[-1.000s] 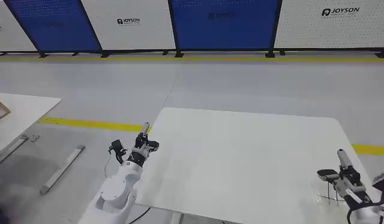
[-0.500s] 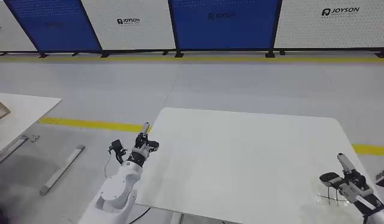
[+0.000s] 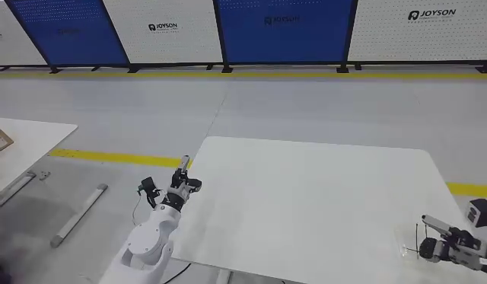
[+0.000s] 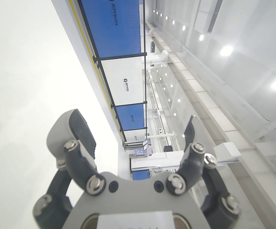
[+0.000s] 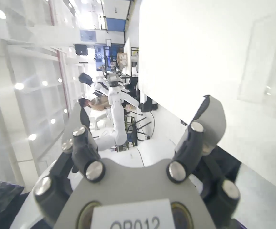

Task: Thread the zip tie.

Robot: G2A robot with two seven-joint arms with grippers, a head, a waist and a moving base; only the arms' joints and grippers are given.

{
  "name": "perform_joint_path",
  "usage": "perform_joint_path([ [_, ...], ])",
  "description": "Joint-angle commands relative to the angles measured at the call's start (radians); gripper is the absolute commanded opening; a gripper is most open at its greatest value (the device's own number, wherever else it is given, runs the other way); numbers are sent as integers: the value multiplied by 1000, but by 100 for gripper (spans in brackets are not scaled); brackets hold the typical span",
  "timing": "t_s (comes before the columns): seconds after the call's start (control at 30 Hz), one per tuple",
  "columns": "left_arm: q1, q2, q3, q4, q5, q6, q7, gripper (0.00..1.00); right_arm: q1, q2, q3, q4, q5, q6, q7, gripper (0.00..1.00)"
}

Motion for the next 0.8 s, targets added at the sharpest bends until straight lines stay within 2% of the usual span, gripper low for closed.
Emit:
perform_joint_path([
  [0.0,0,0,0,0,0,0,0,100,4,12,-7,18,17,2,-12,100],
  [0.4,0,0,0,0,0,0,0,100,4,12,-7,18,17,2,-12,100],
  [0.47,0,0,0,0,0,0,0,100,10,14,8,10,16,-22,-12,100],
  [0.53,0,0,0,0,0,0,0,100,-1,24,48,15,26,-56,-12,100],
  [0.6,0,0,0,0,0,0,0,100,-9,38,82,0,15,-67,-12,100],
  [0.7,0,0,0,0,0,0,0,100,-22,65,119,-6,9,-67,-12,100],
  [0.77,0,0,0,0,0,0,0,100,-31,89,120,-3,-18,-60,-12,100],
])
